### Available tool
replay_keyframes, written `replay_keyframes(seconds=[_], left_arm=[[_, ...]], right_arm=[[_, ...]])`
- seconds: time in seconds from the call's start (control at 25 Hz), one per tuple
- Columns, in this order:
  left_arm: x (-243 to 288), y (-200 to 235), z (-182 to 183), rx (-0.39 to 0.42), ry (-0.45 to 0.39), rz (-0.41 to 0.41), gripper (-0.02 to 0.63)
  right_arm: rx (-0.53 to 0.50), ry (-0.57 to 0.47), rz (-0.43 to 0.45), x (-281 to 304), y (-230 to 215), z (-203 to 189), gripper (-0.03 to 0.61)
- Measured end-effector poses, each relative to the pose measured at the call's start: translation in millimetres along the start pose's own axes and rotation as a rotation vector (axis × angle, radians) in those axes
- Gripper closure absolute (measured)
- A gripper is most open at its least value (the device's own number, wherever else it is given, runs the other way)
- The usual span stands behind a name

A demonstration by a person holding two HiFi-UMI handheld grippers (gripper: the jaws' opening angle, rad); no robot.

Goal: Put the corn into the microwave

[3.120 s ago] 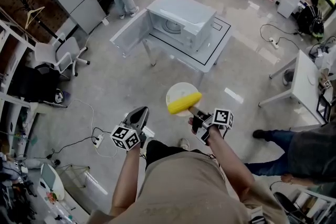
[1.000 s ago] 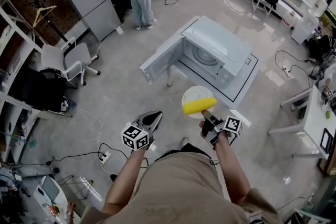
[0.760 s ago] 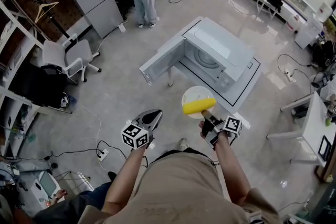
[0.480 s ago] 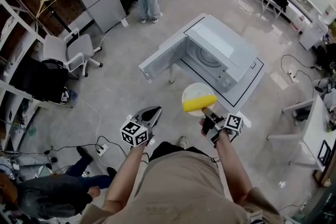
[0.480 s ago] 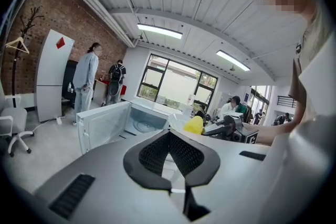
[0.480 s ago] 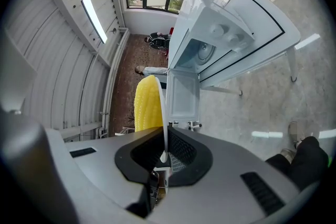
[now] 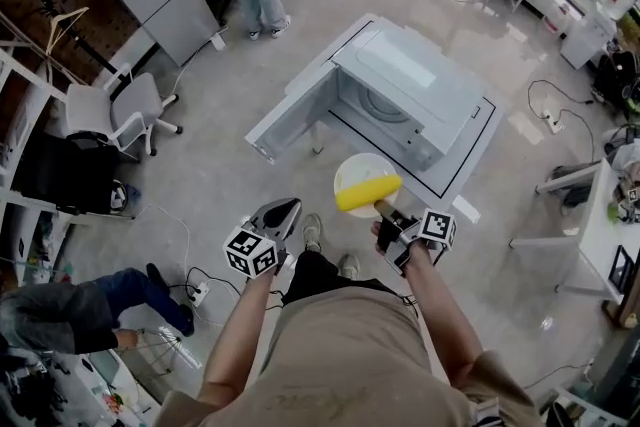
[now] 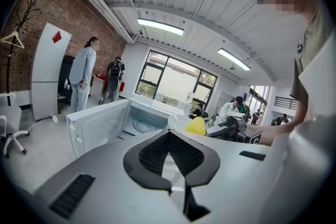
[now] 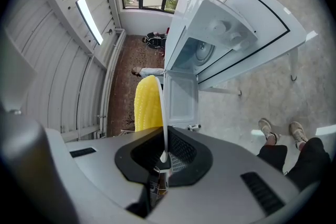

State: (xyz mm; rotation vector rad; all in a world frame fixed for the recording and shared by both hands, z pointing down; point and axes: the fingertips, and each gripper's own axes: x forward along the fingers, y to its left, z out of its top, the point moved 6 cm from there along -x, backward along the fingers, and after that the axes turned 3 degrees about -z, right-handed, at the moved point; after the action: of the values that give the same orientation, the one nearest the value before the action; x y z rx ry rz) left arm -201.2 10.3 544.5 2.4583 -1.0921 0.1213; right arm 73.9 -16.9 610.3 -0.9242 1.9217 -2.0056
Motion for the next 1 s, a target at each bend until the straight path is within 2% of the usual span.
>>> replay_keyframes(seconds=[0.2, 0.68, 1.0], left_arm=[[32, 28, 21, 0.027, 0.024, -0.062, 0.607], [118, 83, 69, 0.085, 0.100, -0.275, 0.607], [160, 116, 79, 0.100, 0.122, -0.337, 0.607]], right_arm=[[0.042, -0.038, 0.005, 23, 7, 8, 0.561], [0.118, -0.198, -0.008, 80, 19, 46, 0.561], [0.130, -0.289, -0.054, 111, -2, 66, 0.561]])
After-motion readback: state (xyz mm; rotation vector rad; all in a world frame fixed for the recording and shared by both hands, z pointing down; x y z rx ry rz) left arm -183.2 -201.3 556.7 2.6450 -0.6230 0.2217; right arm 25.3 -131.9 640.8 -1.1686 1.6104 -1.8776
